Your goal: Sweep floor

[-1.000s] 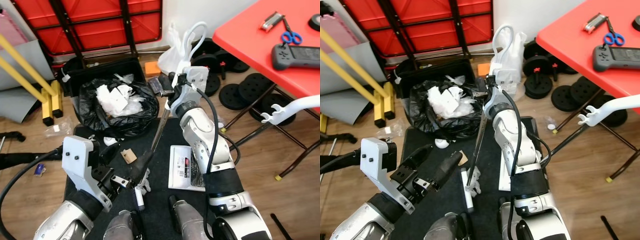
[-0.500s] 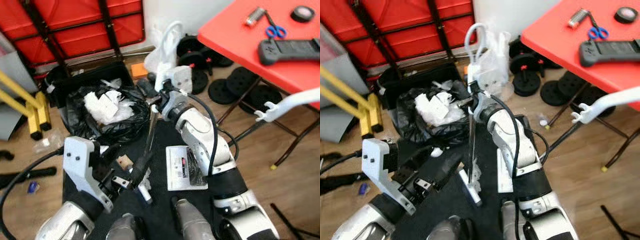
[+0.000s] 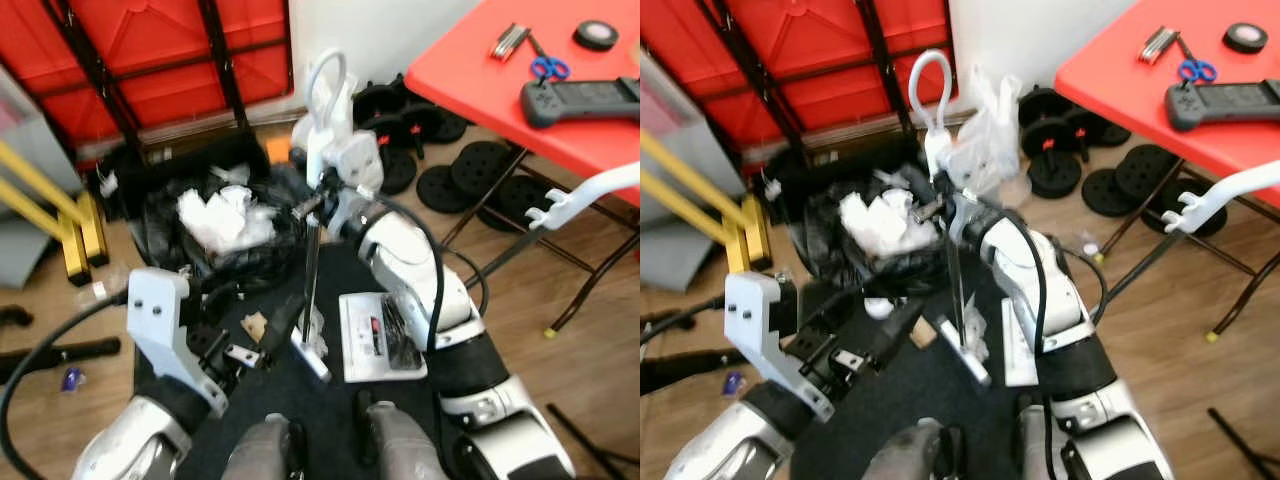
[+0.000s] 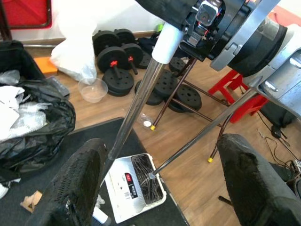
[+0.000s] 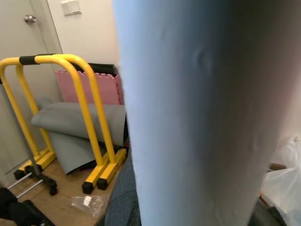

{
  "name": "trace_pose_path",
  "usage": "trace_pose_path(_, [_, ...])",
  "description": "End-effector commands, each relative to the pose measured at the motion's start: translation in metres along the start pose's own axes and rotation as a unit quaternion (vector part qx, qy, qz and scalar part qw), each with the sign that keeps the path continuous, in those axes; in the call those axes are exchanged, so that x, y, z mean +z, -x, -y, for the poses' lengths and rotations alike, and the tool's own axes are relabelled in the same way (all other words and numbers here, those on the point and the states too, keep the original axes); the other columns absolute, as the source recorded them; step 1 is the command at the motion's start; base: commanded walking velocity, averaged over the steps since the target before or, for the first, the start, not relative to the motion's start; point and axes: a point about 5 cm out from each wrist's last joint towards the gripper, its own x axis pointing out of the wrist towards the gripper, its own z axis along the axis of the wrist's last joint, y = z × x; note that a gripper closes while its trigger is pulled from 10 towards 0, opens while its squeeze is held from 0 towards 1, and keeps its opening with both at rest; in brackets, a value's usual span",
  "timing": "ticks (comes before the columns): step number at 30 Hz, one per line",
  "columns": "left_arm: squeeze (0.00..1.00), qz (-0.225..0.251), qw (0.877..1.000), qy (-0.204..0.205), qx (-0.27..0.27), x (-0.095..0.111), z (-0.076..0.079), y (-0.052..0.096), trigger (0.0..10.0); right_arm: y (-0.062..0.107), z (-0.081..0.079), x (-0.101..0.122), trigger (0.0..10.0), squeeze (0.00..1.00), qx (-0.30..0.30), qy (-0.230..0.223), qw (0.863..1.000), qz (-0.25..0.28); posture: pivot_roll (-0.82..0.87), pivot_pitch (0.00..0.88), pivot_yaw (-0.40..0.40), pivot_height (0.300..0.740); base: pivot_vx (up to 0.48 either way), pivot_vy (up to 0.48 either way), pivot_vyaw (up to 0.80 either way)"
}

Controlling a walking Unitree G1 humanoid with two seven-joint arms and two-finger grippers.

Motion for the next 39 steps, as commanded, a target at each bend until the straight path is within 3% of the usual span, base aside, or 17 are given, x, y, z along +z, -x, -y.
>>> trace_pose_path(1, [0.0,-0.008,1.0,0.001,0.001,-0.002,0.001,0.002,10.0,-0.001,-0.002,0.015,10.0,0.0,0.008,0.026,0.999,0.036,-0.02,0.276,-0.01,0.74,0.0,0.0,0.0])
trace_pose_path(6, [0.0,-0.008,1.0,0.001,0.002,-0.002,0.0,0.002,10.0,0.0,0.008,0.015,10.0,0.0,-0.012,0.035,0.999,0.026,-0.02,0.273,-0.008,0.74,0.0,0.0,0.0])
trace_pose_path(9, [0.0,-0.009,1.0,0.0,0.002,-0.002,0.0,0.001,10.0,-0.001,0.02,0.009,10.0,0.0,-0.064,-0.002,0.998,0.001,-0.02,0.273,-0.007,0.74,0.0,0.0,0.0])
trace_pose_path(19, [0.0,-0.009,1.0,0.001,0.002,-0.002,0.0,0.001,10.0,0.002,0.044,-0.002,10.0,0.0,-0.155,-0.034,0.986,-0.053,-0.02,0.274,-0.007,0.74,0.0,0.0,0.0])
trace_pose_path(24, [0.0,-0.008,1.0,0.001,0.001,-0.002,0.0,0.001,10.0,0.002,0.046,-0.002,10.0,0.0,-0.16,-0.036,0.985,-0.056,-0.02,0.272,-0.01,0.74,0.0,0.0,0.0])
trace_pose_path(26, [0.0,-0.008,1.0,0.002,0.001,-0.002,0.001,0.001,10.0,0.0,0.058,0.006,10.0,0.0,-0.19,-0.033,0.979,-0.063,-0.02,0.272,-0.01,0.74,0.0,0.0,0.0])
trace_pose_path(31, [0.0,-0.008,1.0,0.002,0.001,-0.002,0.001,0.001,10.0,0.0,0.061,0.01,10.0,0.0,-0.195,-0.027,0.978,-0.061,-0.03,0.272,-0.01,0.74,0.0,0.0,0.0])
trace_pose_path(39, [0.0,-0.01,1.0,0.003,0.0,-0.003,0.0,0.001,10.0,-0.006,0.067,0.036,10.0,0.0,-0.208,-0.007,0.978,-0.031,-0.03,0.263,-0.008,0.74,0.0,0.0,-0.8])
